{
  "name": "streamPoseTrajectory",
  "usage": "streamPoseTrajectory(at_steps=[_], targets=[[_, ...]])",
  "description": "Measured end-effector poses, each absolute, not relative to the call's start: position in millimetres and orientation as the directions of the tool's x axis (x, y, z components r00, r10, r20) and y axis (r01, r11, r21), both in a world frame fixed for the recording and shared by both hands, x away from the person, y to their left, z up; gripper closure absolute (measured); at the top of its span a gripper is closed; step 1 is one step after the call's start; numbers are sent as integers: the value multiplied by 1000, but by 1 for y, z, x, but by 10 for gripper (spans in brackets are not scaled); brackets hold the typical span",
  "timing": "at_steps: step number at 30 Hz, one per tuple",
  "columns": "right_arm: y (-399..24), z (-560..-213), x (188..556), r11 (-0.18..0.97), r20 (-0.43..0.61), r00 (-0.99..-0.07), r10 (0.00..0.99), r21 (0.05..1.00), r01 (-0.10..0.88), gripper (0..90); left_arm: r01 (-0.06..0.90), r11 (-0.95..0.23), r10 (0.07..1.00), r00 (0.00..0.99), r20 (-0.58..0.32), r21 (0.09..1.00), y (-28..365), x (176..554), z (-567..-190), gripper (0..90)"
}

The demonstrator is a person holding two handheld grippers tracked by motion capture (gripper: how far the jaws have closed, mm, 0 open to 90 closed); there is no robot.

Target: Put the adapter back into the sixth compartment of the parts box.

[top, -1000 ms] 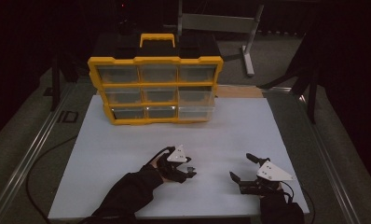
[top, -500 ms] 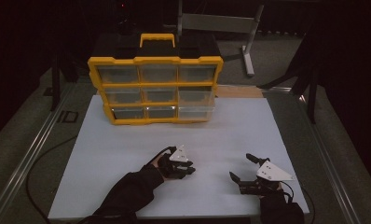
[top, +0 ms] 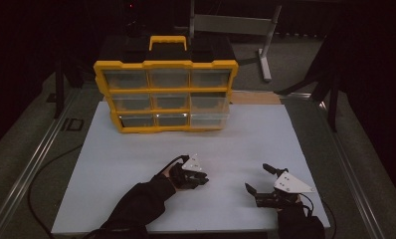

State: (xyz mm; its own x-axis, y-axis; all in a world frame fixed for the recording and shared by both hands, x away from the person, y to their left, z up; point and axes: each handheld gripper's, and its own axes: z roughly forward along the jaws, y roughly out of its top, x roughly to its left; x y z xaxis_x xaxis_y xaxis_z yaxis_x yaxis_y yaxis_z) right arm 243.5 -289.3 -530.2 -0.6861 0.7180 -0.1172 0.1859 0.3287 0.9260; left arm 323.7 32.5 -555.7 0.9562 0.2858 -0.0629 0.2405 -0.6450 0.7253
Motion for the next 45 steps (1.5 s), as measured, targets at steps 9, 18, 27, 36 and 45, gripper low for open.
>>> streamPoseTrajectory(at_steps=[9,18,27,36,45], targets=[[-290,-530,243,327,-116,-685,719,927,186,96,243,-653,280,958,-70,718,33,323,-552,767],[-289,-530,243,325,-113,-687,718,927,187,96,240,-653,267,960,-78,719,34,323,-542,767],[-290,-530,243,326,-119,-688,716,928,179,96,223,-652,249,966,-73,724,32,320,-530,767],[-289,-529,243,323,-114,-689,715,929,181,96,204,-654,219,973,-76,728,29,317,-516,767],[-289,-529,243,320,-111,-690,715,930,182,97,205,-650,219,973,-77,732,29,317,-503,767]])
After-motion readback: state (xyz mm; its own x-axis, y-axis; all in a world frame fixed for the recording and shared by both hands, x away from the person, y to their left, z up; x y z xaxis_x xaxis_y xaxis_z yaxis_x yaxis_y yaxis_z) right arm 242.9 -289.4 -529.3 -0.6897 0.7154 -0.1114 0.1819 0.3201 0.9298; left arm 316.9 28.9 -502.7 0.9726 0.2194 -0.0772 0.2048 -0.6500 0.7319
